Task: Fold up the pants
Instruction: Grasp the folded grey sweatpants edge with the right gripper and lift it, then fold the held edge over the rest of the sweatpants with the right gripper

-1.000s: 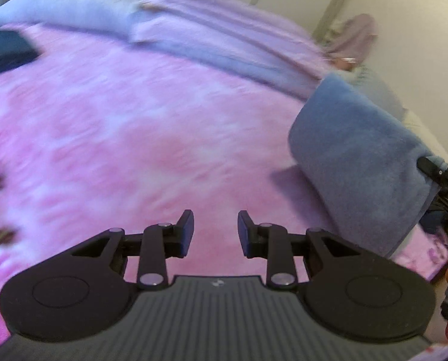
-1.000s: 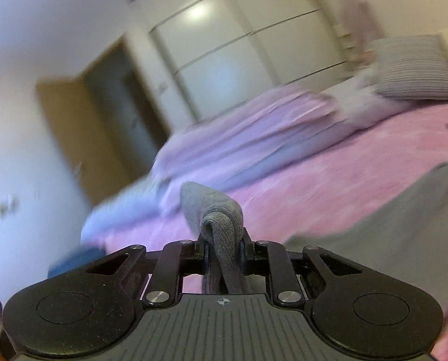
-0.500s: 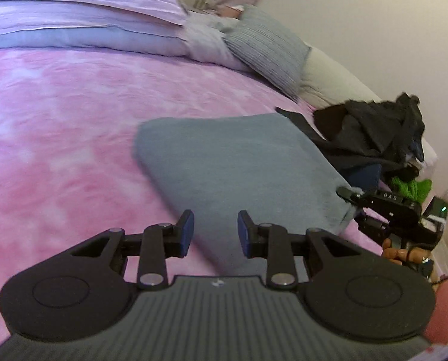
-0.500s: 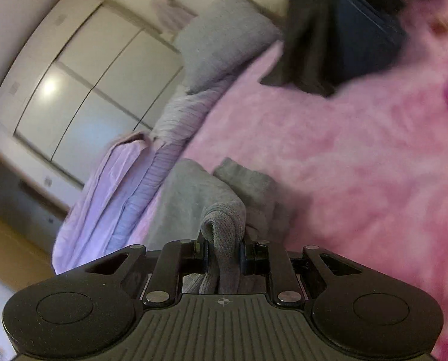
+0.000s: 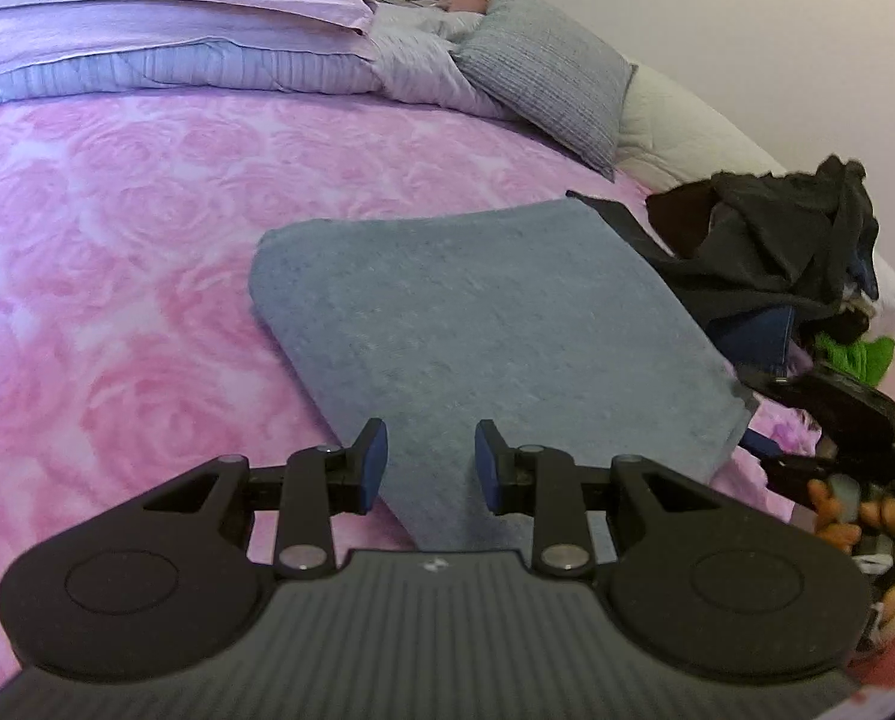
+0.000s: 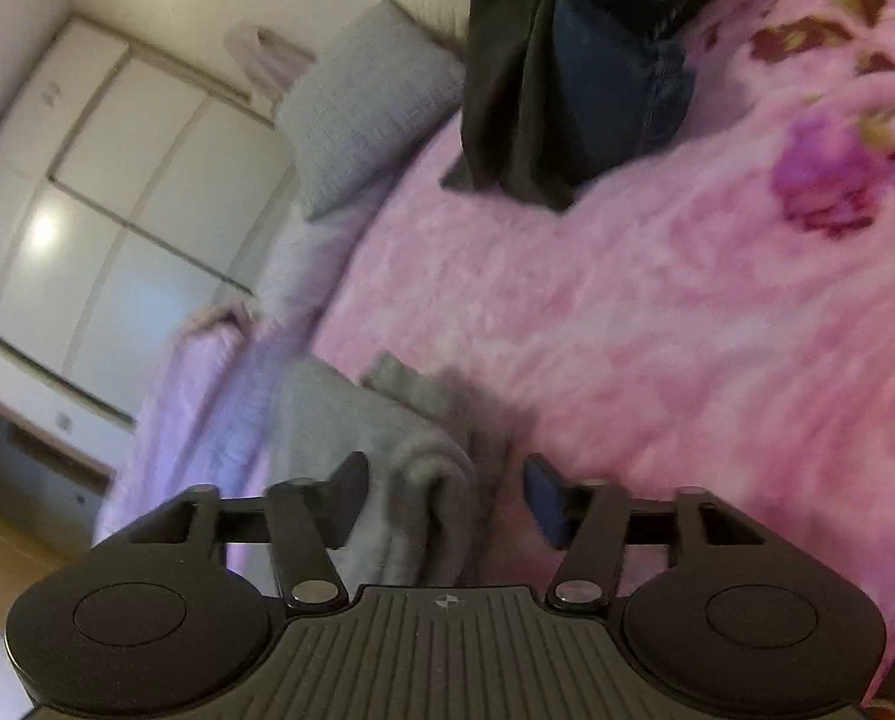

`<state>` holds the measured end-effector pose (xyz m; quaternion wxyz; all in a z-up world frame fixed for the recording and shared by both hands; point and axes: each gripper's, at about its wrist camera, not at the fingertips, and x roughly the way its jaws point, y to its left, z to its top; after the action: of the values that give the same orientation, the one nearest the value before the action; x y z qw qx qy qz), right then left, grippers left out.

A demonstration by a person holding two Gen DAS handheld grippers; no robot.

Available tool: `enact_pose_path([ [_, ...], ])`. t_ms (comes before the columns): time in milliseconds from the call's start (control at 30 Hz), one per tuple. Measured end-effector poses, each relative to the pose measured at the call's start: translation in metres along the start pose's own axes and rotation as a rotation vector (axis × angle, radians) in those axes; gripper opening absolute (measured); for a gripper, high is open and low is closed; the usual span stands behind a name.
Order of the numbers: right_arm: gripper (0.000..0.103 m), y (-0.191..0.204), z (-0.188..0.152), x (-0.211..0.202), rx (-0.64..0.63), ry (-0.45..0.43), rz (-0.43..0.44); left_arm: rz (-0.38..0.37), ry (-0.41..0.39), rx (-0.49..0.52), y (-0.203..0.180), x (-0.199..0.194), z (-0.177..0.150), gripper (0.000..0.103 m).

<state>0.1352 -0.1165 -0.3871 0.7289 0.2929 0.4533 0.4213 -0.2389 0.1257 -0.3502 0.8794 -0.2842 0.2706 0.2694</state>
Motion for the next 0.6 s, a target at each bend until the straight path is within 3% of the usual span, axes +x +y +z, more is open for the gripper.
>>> enact_pose_path([
  [67,0.055,0.001,0.002,-0.004,0.0,-0.015,0.043,0.001,-0.007,0.0,0.001,-0.002,0.002,0.026],
  [133,0.049,0.007,0.003,0.007,-0.035,0.044,0.036,0.004,-0.01,0.004,-0.001,-0.002,0.003,0.026],
  [167,0.027,0.01,0.002,0.01,-0.051,0.065,0.031,0.005,-0.009,0.006,-0.002,-0.003,0.003,0.026],
  [233,0.013,0.011,0.002,0.014,-0.077,0.057,0.021,0.01,-0.006,0.014,-0.004,-0.001,0.004,0.026],
  [333,0.011,0.017,0.006,-0.01,-0.061,-0.006,0.177,0.026,0.001,0.04,-0.007,0.001,0.005,0.026],
  [367,0.011,0.015,0.007,-0.011,-0.048,-0.017,0.176,0.036,0.003,0.051,-0.008,0.003,0.005,0.026],
  [433,0.011,0.005,0.005,0.003,-0.042,0.011,0.008,0.046,0.017,0.065,-0.01,0.009,0.004,0.026],
  [467,0.011,-0.002,0.002,0.007,-0.028,0.014,-0.035,0.051,0.025,0.069,-0.009,0.012,0.003,0.026],
  [600,0.011,0.019,-0.01,-0.007,-0.105,-0.098,-0.003,0.083,0.031,0.095,-0.009,0.013,0.001,0.026],
])
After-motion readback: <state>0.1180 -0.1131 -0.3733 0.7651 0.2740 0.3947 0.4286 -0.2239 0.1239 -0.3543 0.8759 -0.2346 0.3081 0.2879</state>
